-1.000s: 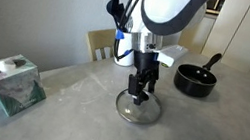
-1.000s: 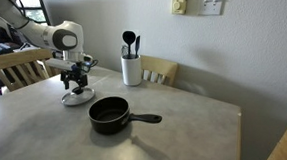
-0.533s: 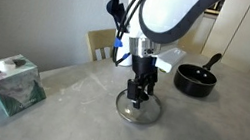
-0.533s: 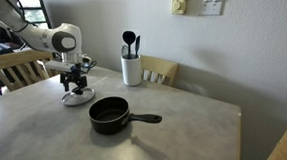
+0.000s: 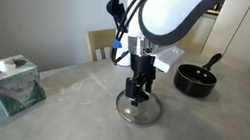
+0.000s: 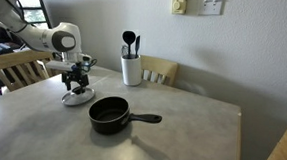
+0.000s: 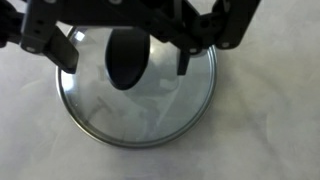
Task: Pick the lid on the table and put it on the pot
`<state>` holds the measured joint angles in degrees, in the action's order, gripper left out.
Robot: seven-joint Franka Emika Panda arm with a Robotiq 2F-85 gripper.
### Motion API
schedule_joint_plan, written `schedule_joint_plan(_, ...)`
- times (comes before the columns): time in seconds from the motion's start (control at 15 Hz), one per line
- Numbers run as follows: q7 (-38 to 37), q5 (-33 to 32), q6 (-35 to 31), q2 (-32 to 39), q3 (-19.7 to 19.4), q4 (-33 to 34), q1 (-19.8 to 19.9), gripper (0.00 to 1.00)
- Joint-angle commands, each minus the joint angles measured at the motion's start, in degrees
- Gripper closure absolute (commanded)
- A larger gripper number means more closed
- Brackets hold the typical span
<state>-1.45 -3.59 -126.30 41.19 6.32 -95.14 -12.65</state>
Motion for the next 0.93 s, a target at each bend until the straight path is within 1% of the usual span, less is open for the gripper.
schedule_joint_plan(0.0,-0.4,-1.1,-1.7,1.2,-1.0,1.1,-0.1,0.0)
schedule_joint_plan(0.07,-0.2,-1.0,-1.9,1.2,-1.1,1.2,0.0,0.0)
schedule_joint_plan(0.13,-0.4,-1.0,-2.1,1.2,-1.2,1.2,-0.1,0.25)
schedule_joint_plan(0.2,-0.5,-1.0,-2.2,1.2,-1.3,1.2,-0.2,0.27)
schedule_joint_plan(0.33,-0.5,-1.0,-2.4,1.1,-1.4,1.1,-0.1,0.42)
schedule_joint_plan(0.4,-0.4,-0.6,-2.2,1.0,-1.2,1.1,0.0,0.47)
schedule_joint_plan(0.47,-0.6,-0.3,-1.8,0.9,-1.1,1.1,0.1,0.56)
schedule_joint_plan(0.53,-0.5,-0.2,-1.6,0.8,-1.0,1.1,0.2,0.61)
schedule_joint_plan(0.6,-0.3,0.1,-1.0,0.8,-0.9,1.2,0.4,0.7)
schedule_joint_plan(0.73,0.3,0.6,-0.2,0.6,-0.5,1.4,0.7,0.84)
schedule_joint_plan(0.87,0.0,0.2,2.4,0.0,-0.7,1.8,0.5,0.85)
